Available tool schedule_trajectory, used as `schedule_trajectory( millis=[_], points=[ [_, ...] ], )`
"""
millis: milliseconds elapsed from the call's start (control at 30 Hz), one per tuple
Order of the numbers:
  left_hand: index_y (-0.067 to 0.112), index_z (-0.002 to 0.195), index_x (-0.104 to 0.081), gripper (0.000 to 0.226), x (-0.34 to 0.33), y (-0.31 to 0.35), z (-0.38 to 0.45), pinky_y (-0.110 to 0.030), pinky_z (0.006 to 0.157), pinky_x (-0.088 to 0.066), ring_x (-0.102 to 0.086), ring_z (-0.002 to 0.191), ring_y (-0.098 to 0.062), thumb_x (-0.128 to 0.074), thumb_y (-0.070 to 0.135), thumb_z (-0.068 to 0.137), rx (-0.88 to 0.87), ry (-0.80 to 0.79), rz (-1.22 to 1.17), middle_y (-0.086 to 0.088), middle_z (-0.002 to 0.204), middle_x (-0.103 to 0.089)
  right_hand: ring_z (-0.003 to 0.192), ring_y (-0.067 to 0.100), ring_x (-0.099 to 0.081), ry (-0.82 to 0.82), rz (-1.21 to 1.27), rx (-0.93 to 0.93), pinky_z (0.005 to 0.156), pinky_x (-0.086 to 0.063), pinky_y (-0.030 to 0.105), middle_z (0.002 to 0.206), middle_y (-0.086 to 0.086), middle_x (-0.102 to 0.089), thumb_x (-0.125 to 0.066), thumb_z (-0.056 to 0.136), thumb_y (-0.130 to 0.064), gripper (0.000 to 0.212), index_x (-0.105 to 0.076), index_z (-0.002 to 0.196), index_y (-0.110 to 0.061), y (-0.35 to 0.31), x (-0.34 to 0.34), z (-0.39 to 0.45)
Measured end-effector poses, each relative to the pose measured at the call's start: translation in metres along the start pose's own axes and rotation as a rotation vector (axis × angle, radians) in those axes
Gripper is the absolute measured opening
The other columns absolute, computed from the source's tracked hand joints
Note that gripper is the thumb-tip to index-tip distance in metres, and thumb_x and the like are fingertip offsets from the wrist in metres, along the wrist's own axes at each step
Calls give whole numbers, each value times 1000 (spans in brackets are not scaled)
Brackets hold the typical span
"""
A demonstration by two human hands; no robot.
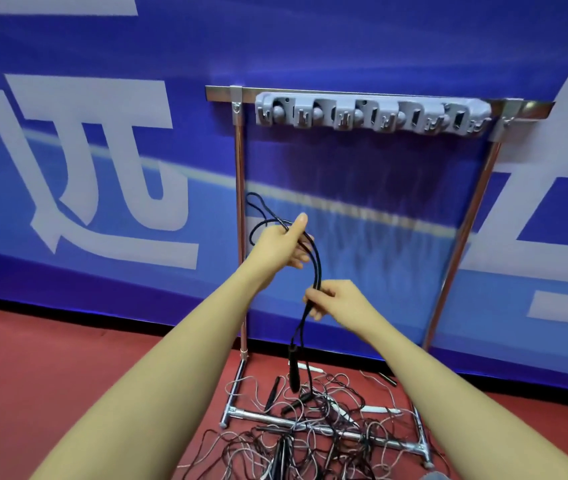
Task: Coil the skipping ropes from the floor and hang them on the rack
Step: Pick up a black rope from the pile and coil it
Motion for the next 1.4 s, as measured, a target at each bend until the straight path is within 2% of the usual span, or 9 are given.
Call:
schedule_trajectory(
  millis=[233,367,567,833,1033,1133,1233,1300,1400],
  points=[
    [15,107,-65,44,-5,-54,-42,-24,79,-45,-58,82,-5,-47,52,92,122,-150,151,5,92,-66,47,8,-57,276,242,44,51,-50,19,64,10,-60,-53,96,-10,21,-65,79,-6,-18,32,9],
    [17,106,-61,19,-15,-83,-51,-26,89,-47,-61,92,-9,-63,24,89,95,-244,282,-1,100,-68,49,11,-58,300,332,23,54,-53,18,63,10,-59,-54,96,-16,24,-66,78,-4,-22,35,13],
    [11,89,-43,12,-24,-74,-51,-15,57,-40,-46,49,-3,-52,16,96,-3,-219,248,-7,82,-68,54,11,-60,340,456,-6,55,-52,19,67,8,-60,-53,97,-20,24,-66,82,-6,-18,45,13],
    [10,86,-54,16,-17,-39,-38,-35,55,-52,-52,61,-12,-61,24,91,-146,-19,254,-2,69,-57,79,18,-62,86,405,-165,63,-48,28,98,9,-72,-52,96,-38,33,-63,110,-10,6,33,8],
    [0,84,-60,21,-7,-14,-20,-19,44,-44,-48,52,-11,-68,20,86,-130,62,270,-4,64,-54,73,7,-60,-154,17,-92,65,-43,21,84,-6,-66,-65,88,-19,19,-66,106,-14,16,-9,-9],
    [6,84,-62,17,1,-12,-16,-19,47,-39,-46,50,-10,-67,22,87,-119,98,249,2,60,-52,66,10,-61,-93,-10,-13,58,-46,21,77,3,-67,-66,87,-17,12,-66,87,-5,1,-9,-5],
    [14,113,-52,28,10,-21,-12,-26,59,-39,-46,60,-15,-56,34,93,-53,144,261,-1,67,-52,55,15,-59,26,103,23,54,-48,25,64,10,-62,-61,90,-8,17,-60,75,-2,-10,3,1],
    [23,125,-36,34,10,-33,-13,-28,58,-36,-41,58,-17,-49,34,96,-3,96,269,-4,67,-44,50,15,-59,164,244,14,52,-48,25,63,11,-59,-59,92,-9,20,-59,75,0,-12,20,2],
    [17,120,-49,27,-1,-41,-25,-20,49,-28,-30,51,-13,-52,16,93,-40,-82,303,0,60,-33,52,13,-62,302,521,-26,52,-51,21,64,8,-60,-56,95,-13,22,-59,75,-3,-12,39,4]
  ],
)
Point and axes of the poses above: each hand's wrist, its own z-axis towards the middle knuckle, its own x-axis out of the back of the hand, y = z × x, the point moved 8 cm from there along z, towards the middle knuckle
